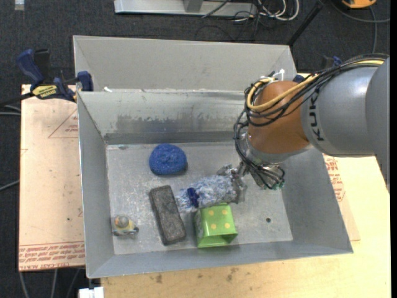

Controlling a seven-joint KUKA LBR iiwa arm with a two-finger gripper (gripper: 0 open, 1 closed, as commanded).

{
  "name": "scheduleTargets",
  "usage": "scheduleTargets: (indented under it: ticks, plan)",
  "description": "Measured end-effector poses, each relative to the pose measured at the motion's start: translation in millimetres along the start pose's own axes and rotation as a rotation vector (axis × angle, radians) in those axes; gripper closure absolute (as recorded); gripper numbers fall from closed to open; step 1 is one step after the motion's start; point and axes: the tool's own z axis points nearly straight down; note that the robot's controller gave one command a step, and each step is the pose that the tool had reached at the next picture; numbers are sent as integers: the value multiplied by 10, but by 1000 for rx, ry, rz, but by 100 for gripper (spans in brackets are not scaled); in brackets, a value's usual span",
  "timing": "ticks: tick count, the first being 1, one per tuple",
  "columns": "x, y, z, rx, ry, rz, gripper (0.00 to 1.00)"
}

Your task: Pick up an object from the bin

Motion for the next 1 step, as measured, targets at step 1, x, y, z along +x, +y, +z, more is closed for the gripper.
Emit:
scheduleTargets:
  ticks: [1]
  plan:
    - [-237,76,-1667,2,-6,43,100]
